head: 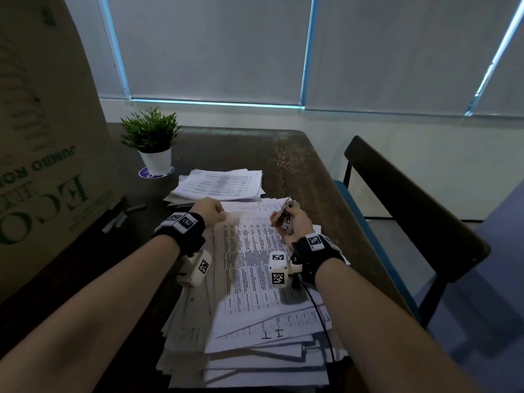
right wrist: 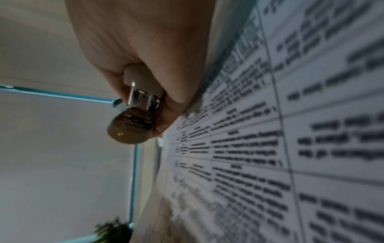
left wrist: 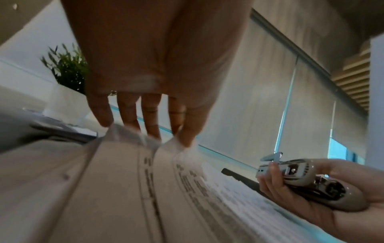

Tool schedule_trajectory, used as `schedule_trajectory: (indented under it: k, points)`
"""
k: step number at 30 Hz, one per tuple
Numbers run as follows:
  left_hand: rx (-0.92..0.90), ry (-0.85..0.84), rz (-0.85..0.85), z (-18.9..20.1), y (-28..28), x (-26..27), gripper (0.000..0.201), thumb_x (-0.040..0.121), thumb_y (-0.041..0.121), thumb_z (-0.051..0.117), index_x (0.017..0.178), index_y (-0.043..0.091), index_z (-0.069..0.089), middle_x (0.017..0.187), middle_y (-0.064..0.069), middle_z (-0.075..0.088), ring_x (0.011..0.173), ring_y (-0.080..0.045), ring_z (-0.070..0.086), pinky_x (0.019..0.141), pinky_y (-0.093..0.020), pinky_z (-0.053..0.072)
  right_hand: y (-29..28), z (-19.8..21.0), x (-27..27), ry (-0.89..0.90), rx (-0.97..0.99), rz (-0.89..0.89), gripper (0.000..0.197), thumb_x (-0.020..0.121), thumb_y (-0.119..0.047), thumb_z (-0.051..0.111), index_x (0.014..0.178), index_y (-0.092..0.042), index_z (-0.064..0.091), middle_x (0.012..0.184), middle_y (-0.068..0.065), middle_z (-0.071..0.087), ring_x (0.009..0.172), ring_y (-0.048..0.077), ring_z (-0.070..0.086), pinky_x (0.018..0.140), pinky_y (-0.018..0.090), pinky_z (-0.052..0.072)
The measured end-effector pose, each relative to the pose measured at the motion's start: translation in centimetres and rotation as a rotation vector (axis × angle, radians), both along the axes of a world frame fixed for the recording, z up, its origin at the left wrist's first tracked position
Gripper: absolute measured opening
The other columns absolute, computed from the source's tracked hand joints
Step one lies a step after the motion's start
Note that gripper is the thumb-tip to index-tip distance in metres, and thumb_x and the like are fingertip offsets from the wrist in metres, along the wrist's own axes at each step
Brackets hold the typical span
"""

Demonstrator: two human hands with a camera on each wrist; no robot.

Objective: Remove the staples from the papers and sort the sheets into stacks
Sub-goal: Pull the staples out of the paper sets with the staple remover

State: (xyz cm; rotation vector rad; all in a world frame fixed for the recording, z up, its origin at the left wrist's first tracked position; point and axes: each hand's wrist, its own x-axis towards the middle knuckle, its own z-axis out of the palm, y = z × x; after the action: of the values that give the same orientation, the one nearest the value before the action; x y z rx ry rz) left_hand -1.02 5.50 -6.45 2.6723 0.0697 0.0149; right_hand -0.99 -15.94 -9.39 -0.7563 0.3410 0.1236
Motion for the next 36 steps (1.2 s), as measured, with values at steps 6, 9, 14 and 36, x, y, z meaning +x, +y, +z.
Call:
schedule_trajectory:
  k: [6,9,14,36]
  points:
    - [-0.67,-0.064,-0.037,1.9,-0.5,-2.0,0.01,0.091,0.024,0.057,0.083,0.021,0.06,0.088,-0.007,0.065,0.08,-0.027,0.063,0.076,-0.037,0.051,-1.5,2.8,-0.3,-0.242,-0.203,0.134,0.035,0.096,-0.005,0.052,0.131,0.0,0.045,0.092,0.018,0.062,0.068,0.027,0.067,0.06,0.037,0.059]
    - [-1.185,0.25,0.052,1.5,-0.2,-3.0,0.005,0.091,0.019,0.058,0.095,0.018,0.06,0.095,-0.013,0.063,0.08,-0.027,0.063,0.075,-0.039,0.052,-1.7,4.0,-1.2,-0.375,-0.571,0.325,0.043,0.093,0.002,0.055,0.134,-0.01,0.047,0.105,0.022,0.063,0.069,0.029,0.067,0.064,0.041,0.059]
    - [-1.166,0.53,0.183,-1.9,-0.6,-3.9,0.012,0.093,0.014,0.054,0.091,0.004,0.058,0.07,-0.012,0.067,0.058,-0.022,0.065,0.059,-0.03,0.056,-0.4,2.4,-2.2,-0.447,-1.263,0.507,0.056,0.087,-0.012,0.067,0.138,-0.026,0.048,0.115,0.009,0.059,0.092,0.025,0.063,0.081,0.038,0.055]
    - [-0.982,0.311,0.306,-6.5,-1.9,-0.5,0.03,0.076,0.002,0.073,0.103,-0.009,0.064,0.088,-0.018,0.065,0.078,-0.028,0.062,0.078,-0.039,0.053,5.8,0.1,-2.3,-0.574,-1.905,0.605,0.044,0.101,-0.021,0.048,0.143,-0.018,0.036,0.136,0.015,0.052,0.111,0.035,0.056,0.085,0.038,0.045]
